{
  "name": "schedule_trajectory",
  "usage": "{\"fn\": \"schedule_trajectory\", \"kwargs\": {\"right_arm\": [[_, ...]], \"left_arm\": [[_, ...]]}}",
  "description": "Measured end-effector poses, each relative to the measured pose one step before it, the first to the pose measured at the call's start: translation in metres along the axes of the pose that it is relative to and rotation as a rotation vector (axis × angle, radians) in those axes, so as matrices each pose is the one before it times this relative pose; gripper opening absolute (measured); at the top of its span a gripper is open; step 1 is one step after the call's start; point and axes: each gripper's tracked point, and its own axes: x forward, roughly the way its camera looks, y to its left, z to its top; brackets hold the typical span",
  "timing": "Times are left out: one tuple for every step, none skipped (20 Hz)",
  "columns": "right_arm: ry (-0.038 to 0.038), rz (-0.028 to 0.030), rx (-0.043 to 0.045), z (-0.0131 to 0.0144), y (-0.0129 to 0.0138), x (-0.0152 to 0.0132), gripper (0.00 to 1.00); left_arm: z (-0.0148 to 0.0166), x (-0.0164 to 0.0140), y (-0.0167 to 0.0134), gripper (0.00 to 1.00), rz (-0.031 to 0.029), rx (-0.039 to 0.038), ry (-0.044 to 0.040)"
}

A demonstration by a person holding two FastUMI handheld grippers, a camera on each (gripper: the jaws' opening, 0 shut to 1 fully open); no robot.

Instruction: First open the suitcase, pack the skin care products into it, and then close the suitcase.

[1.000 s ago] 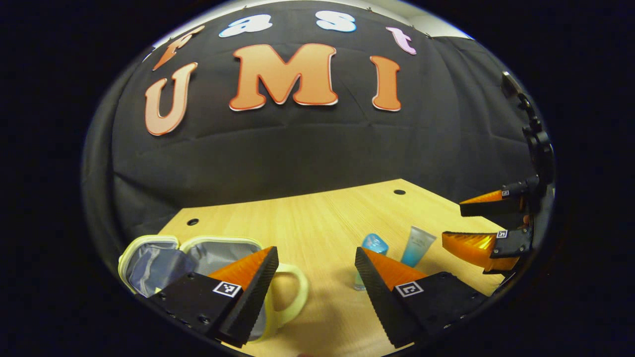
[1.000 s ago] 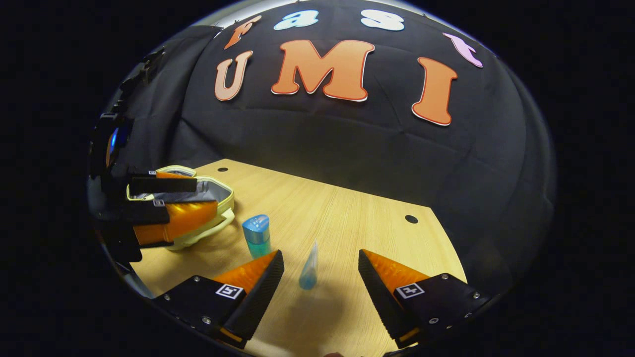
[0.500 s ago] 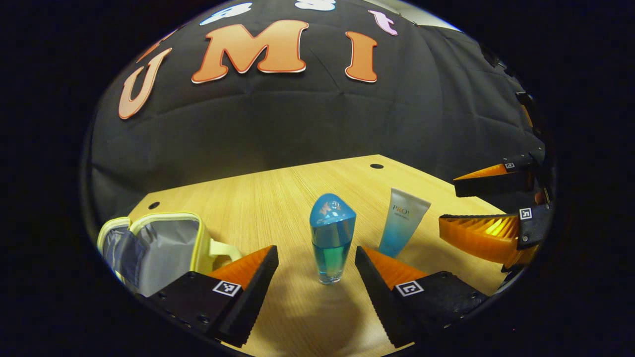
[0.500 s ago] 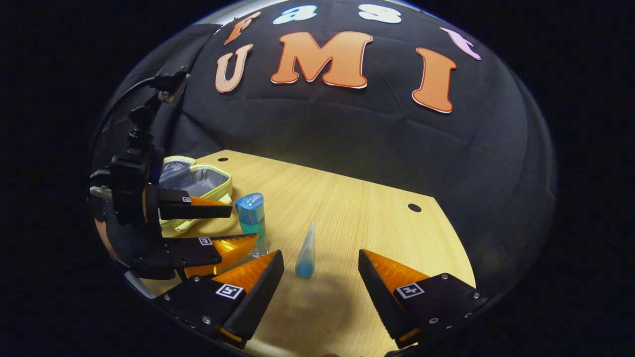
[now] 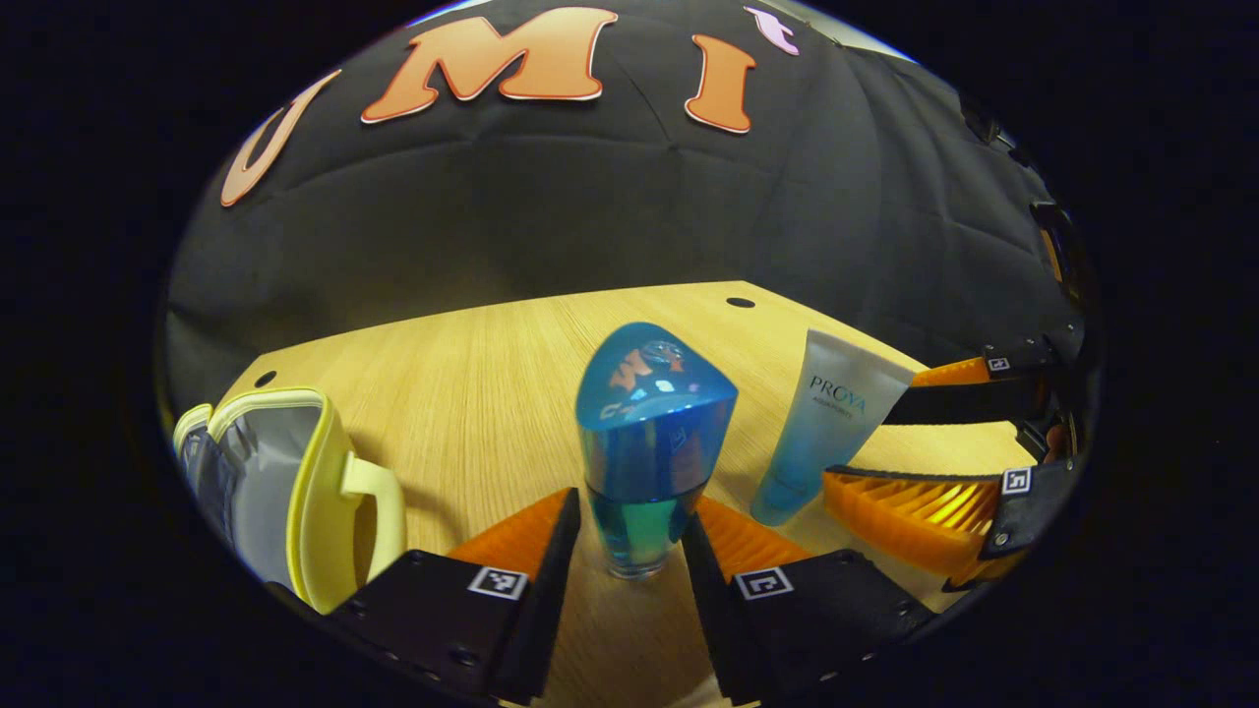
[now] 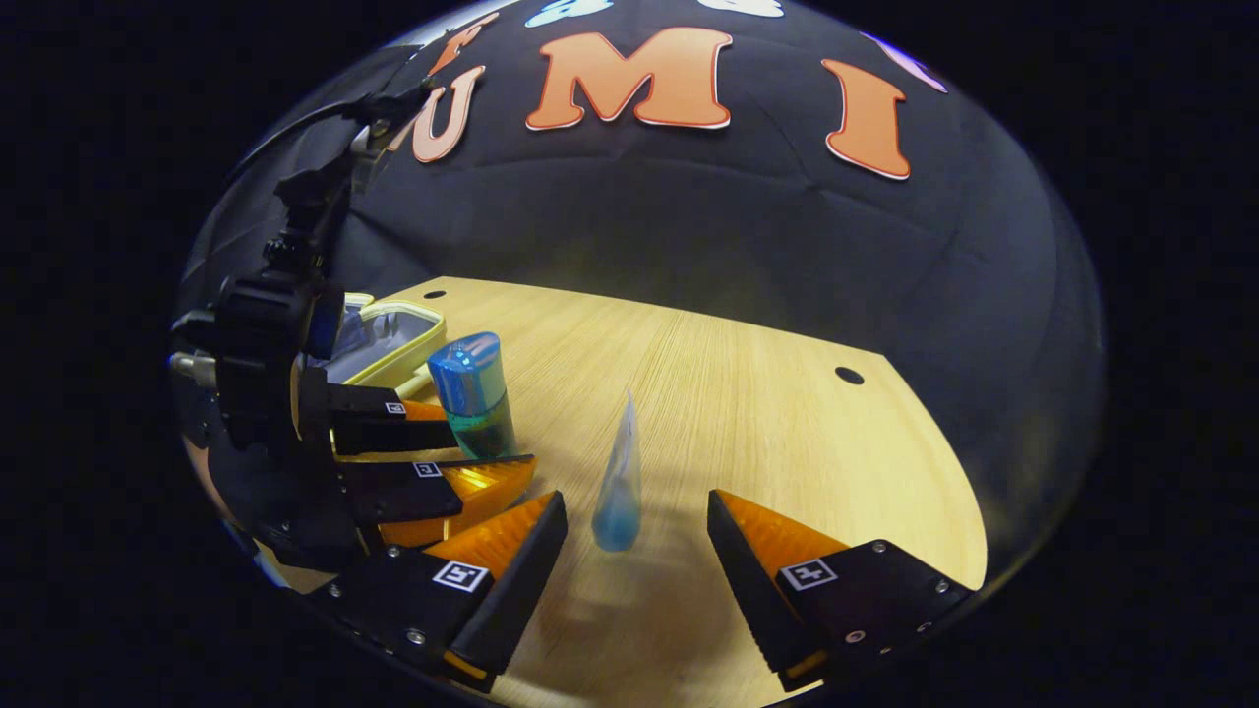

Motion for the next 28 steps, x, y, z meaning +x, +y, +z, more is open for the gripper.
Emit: {"fn": "schedule_trajectory", "kwargs": {"right_arm": [[0.01039, 0.00811, 0.011, -0.00238, 0.00182, 0.00441, 0.92], [0.00784, 0.00589, 0.00867, -0.00293, 0.00155, 0.00392, 0.88], [0.01007, 0.00676, 0.00941, -0.00162, 0.00041, 0.0017, 0.85], [0.01178, 0.00876, 0.0114, -0.00265, 0.00116, 0.00306, 0.81], [0.00911, 0.00649, 0.0114, -0.00318, 0.00167, 0.00502, 0.78], [0.00075, 0.00509, 0.00743, -0.0009, 0.00115, 0.00237, 0.73], [-0.00292, 0.00336, 0.00431, 0.00182, 0.00067, 0.00221, 0.71], [-0.00131, -0.00045, 0.00458, 0.00155, 0.00078, 0.00267, 0.65], [0.00972, 0.00508, 0.00632, -0.00225, 0.0007, 0.00224, 0.6], [0.00588, -0.00433, 0.00492, -0.00161, 0.00019, 0.00155, 0.55], [-0.00653, -0.0067, 0.00493, 0.00166, -0.00039, 0.00316, 0.51], [-0.00009, 0.00771, -0.0005, 0.00015, 0.00254, -0.00171, 0.41], [-0.00195, 0.00518, -0.00003, 0.00137, 0.00108, 0.00114, 0.4], [0.00404, 0.00446, -0.00316, -0.00069, 0.0008, 0.00153, 0.39], [-0.00185, 0.00341, -0.00359, 0.00105, 0.00015, -0.00128, 0.39], [0.00203, 0.00285, -0.00282, -0.00066, -0.00071, 0.00008, 0.39], [0.00197, 0.00339, 0.00019, 0.00046, -0.00015, -0.00002, 0.38], [0.00432, 0.00457, -0.00181, -0.00074, 0.00069, -0.00036, 0.36], [0.00459, 0.00229, -0.00146, -0.00001, 0.00094, -0.00105, 0.36], [0.00368, 0.00938, -0.0006, 0.00041, 0.00194, -0.00065, 0.29], [-0.00023, 0.00787, -0.00423, 0.00163, 0.00242, -0.00079, 0.34], [-0.00006, 0.00864, -0.00596, 0.00268, 0.00234, -0.00179, 0.28], [-0.00727, 0.00423, -0.00251, 0.00603, 0.00259, -0.00207, 0.28], [-0.01267, 0.01227, 0.00248, 0.00812, 0.00441, -0.00296, 0.34], [-0.01155, 0.00477, 0.00205, 0.00805, 0.00283, -0.00288, 0.34], [-0.0148, 0.01033, 0.00102, 0.00899, 0.00431, -0.00338, 0.33], [-0.00837, 0.00471, -0.00135, 0.00846, 0.00361, -0.00285, 0.33], [-0.01579, 0.00852, -0.00385, 0.00918, 0.0037, -0.00472, 0.33]], "left_arm": [[-0.00229, 0.00248, -0.00086, 0.53, 0.00391, 0.00026, -0.00017], [-0.00059, 0.00864, 0.00058, 0.43, -0.0034, 0.00208, 0.00024], [0.00212, -0.01067, 0.0014, 0.45, 0.00025, -0.00008, 0.00373], [-0.00069, -0.00157, 0.00244, 0.43, 0.00357, -0.00338, 0.00515], [0.00176, -0.0011, 0.0005, 0.45, 0.00535, 0.00427, -0.00269], [0.00306, -0.0018, 0.00131, 0.45, 0.00435, 0.00552, -0.00835], [0.00272, -0.00126, 0.00305, 0.45, 0.00449, 0.00353, -0.00756], [0.00415, -0.00214, 0.00177, 0.45, 0.00185, -0.00312, -0.00708], [0.00452, -0.00245, 0.00293, 0.45, 0.00454, -0.00392, -0.00704], [0.00432, -0.00144, 0.00326, 0.45, 0.00611, -0.00629, -0.00888], [0.00324, -0.00229, 0.00191, 0.45, 0.00622, -0.00363, -0.00966], [0.00221, -0.00058, 0.00296, 0.45, 0.00608, -0.00374, -0.00538], [0.00201, -0.00206, 0.00216, 0.45, 0.0145, -0.00581, -0.00631], [-0.00285, 0.00264, 0.00131, 0.39, -0.0021, -0.00422, 0.01128], [-0.00255, 0.00013, 0.00132, 0.39, 0.00577, -0.01301, -0.0043], [0.00043, 0.00143, 0.00114, 0.39, -0.00344, -0.01049, -0.00342], [-0.00125, -0.00112, 0.00263, 0.37, 0.00919, -0.0025, 0.00175], [0.00469, -0.00071, 0.00194, 0.39, 0.00221, 0.00128, -0.01104], [0.00427, -0.00328, -0.00007, 0.41, 0.00539, 0.00034, -0.00561], [0.00687, -0.00328, 0.00041, 0.39, -0.00048, -0.00389, -0.0154], [0.0068, -0.00362, 0.00123, 0.39, 0.006, -0.00266, -0.00854], [0.01016, -0.00284, 0.00228, 0.39, 0.00175, -0.00203, -0.01371], [0.00938, -0.00519, 0.00356, 0.39, 0.00782, 0.00385, -0.01378], [0.00926, -0.00381, 0.00453, 0.39, 0.00385, 0.0029, -0.01491], [0.01011, -0.00494, 0.00404, 0.39, 0.00821, 0.00001, -0.01434], [0.00842, -0.00544, 0.00431, 0.4, 0.00526, -0.00351, -0.01117], [0.00925, -0.00539, 0.00373, 0.39, 0.00818, -0.00396, -0.01426], [0.01092, -0.00702, 0.0046, 0.39, 0.00617, -0.00433, -0.01664]]}}
